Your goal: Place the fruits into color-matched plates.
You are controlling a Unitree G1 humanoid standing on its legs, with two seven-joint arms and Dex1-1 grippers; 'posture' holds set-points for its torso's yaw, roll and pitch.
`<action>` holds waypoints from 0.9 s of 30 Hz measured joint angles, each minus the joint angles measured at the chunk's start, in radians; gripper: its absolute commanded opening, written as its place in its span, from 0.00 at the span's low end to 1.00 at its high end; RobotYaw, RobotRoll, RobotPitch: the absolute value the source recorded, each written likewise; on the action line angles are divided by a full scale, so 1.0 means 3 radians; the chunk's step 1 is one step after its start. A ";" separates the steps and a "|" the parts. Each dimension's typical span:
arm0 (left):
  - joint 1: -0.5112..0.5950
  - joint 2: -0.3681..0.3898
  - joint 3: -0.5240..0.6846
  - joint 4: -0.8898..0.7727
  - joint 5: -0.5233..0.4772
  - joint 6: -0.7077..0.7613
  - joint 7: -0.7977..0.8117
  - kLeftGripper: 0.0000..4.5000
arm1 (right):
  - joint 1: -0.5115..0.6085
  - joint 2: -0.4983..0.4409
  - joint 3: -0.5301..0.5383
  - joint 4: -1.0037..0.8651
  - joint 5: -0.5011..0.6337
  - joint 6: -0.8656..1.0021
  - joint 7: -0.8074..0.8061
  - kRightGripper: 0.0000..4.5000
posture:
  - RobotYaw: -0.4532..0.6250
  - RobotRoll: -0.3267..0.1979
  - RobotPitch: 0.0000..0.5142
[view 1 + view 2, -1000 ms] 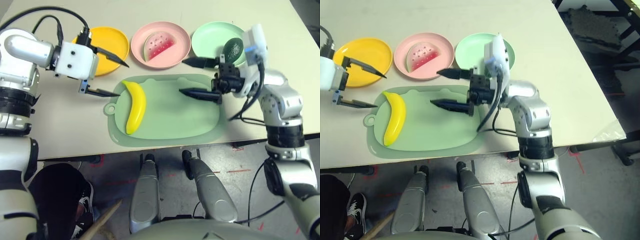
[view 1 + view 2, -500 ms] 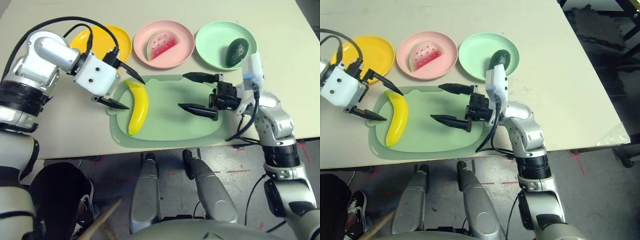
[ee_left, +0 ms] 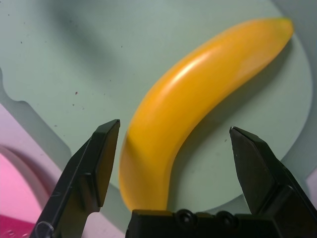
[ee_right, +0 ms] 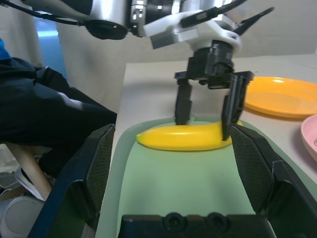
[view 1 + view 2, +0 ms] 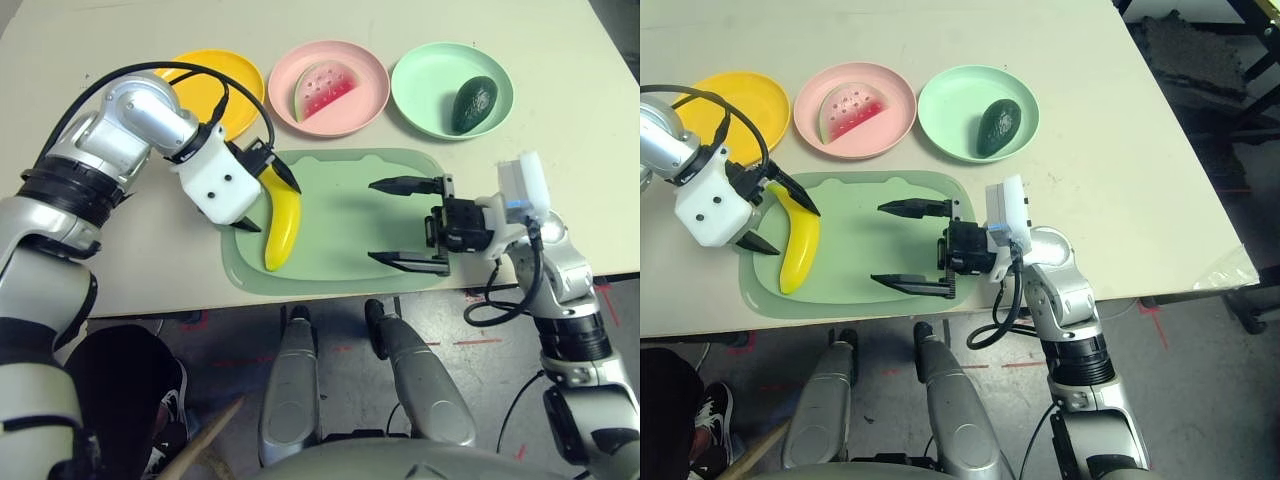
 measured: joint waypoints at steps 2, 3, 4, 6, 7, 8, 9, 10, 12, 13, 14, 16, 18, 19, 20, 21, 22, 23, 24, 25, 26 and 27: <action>-0.0004 -0.0025 0.0021 0.0055 0.0030 -0.0066 0.0000 0.91 | 0.0018 -0.0003 0.0009 -0.0003 0.0000 -0.0011 -0.0001 1.00 | 0.42 0.62 0.80; -0.0004 -0.0036 0.0024 0.0077 0.0048 -0.0091 -0.0001 0.87 | 0.0033 -0.0005 0.0016 -0.0004 0.0000 -0.0015 -0.0003 1.00 | 0.42 0.62 0.80; -0.0004 -0.0042 0.0023 0.0093 0.0054 -0.0098 -0.0001 0.81 | 0.0047 -0.0007 0.0024 -0.0004 0.0000 -0.0019 -0.0004 1.00 | 0.42 0.62 0.79; -0.0003 -0.0043 0.0021 0.0127 0.0065 -0.0097 0.0000 0.66 | 0.0066 -0.0015 0.0054 -0.0004 0.0000 -0.0025 -0.0004 1.00 | 0.42 0.62 0.79; -0.0002 -0.0042 0.0016 0.0143 0.0074 -0.0097 0.0000 0.57 | 0.0070 -0.0016 0.0067 -0.0004 0.0000 -0.0029 -0.0004 1.00 | 0.42 0.62 0.79; -0.0001 -0.0042 0.0014 0.0155 0.0085 -0.0096 0.0000 0.49 | 0.0070 -0.0016 0.0074 -0.0004 0.0000 -0.0034 -0.0004 1.00 | 0.42 0.62 0.78; -0.0001 -0.0040 0.0013 0.0162 0.0103 -0.0096 0.0001 0.43 | 0.0069 -0.0019 0.0080 -0.0004 0.0000 -0.0043 -0.0006 1.00 | 0.42 0.62 0.78; -0.0001 -0.0040 0.0013 0.0167 0.0108 -0.0095 0.0005 0.37 | 0.0069 -0.0020 0.0084 -0.0004 0.0000 -0.0054 -0.0010 1.00 | 0.42 0.62 0.78; -0.0001 -0.0036 0.0009 0.0170 0.0107 -0.0091 0.0005 0.36 | 0.0069 -0.0020 0.0087 -0.0004 -0.0001 -0.0067 -0.0019 1.00 | 0.43 0.62 0.78; -0.0001 -0.0029 0.0004 0.0169 0.0105 -0.0079 0.0005 0.36 | 0.0069 -0.0020 0.0088 -0.0004 -0.0001 -0.0072 -0.0028 1.00 | 0.43 0.62 0.79; -0.0001 -0.0023 0.0000 0.0167 0.0100 -0.0067 0.0006 0.36 | 0.0069 -0.0020 0.0089 -0.0004 -0.0001 -0.0075 -0.0038 1.00 | 0.43 0.62 0.79; -0.0001 -0.0009 -0.0013 0.0153 0.0086 -0.0040 0.0006 0.36 | 0.0069 -0.0020 0.0092 -0.0004 -0.0001 -0.0089 -0.0045 1.00 | 0.43 0.62 0.79; -0.0003 -0.0001 -0.0018 0.0149 0.0064 -0.0002 0.0005 0.36 | 0.0070 -0.0021 0.0098 -0.0004 0.0000 -0.0098 -0.0046 1.00 | 0.43 0.62 0.79; -0.0006 0.0000 -0.0018 0.0150 0.0061 0.0018 0.0005 0.36 | 0.0070 -0.0022 0.0102 -0.0004 0.0000 -0.0098 -0.0046 1.00 | 0.43 0.62 0.78; -0.0013 0.0000 -0.0016 0.0153 0.0062 0.0042 0.0005 0.36 | 0.0070 -0.0023 0.0104 -0.0004 0.0000 -0.0098 -0.0046 1.00 | 0.43 0.62 0.78; -0.0019 -0.0001 -0.0010 0.0165 0.0067 0.0059 0.0005 0.36 | 0.0069 -0.0025 0.0105 -0.0004 0.0000 -0.0098 -0.0046 1.00 | 0.43 0.62 0.78; -0.0031 -0.0003 0.0002 0.0195 0.0079 0.0083 0.0005 0.36 | 0.0068 -0.0031 0.0105 -0.0003 0.0001 -0.0098 -0.0047 1.00 | 0.43 0.62 0.78; -0.0050 -0.0005 0.0030 0.0238 0.0106 0.0109 0.0005 0.36 | 0.0067 -0.0041 0.0104 -0.0002 0.0001 -0.0098 -0.0048 1.00 | 0.43 0.62 0.78; -0.0073 -0.0008 0.0060 0.0279 0.0136 0.0124 0.0004 0.36 | 0.0065 -0.0050 0.0104 -0.0002 0.0002 -0.0097 -0.0048 1.00 | 0.43 0.62 0.78; -0.0104 -0.0011 0.0088 0.0348 0.0177 0.0144 0.0004 0.36 | 0.0062 -0.0061 0.0104 -0.0002 0.0004 -0.0096 -0.0049 1.00 | 0.43 0.62 0.78; -0.0124 -0.0011 0.0118 0.0403 0.0219 0.0157 0.0001 0.36 | 0.0061 -0.0073 0.0102 -0.0001 0.0005 -0.0095 -0.0050 1.00 | 0.43 0.62 0.78; -0.0153 -0.0014 0.0154 0.0475 0.0275 0.0167 0.0000 0.36 | 0.0060 -0.0084 0.0101 -0.0001 0.0008 -0.0091 -0.0052 1.00 | 0.43 0.62 0.78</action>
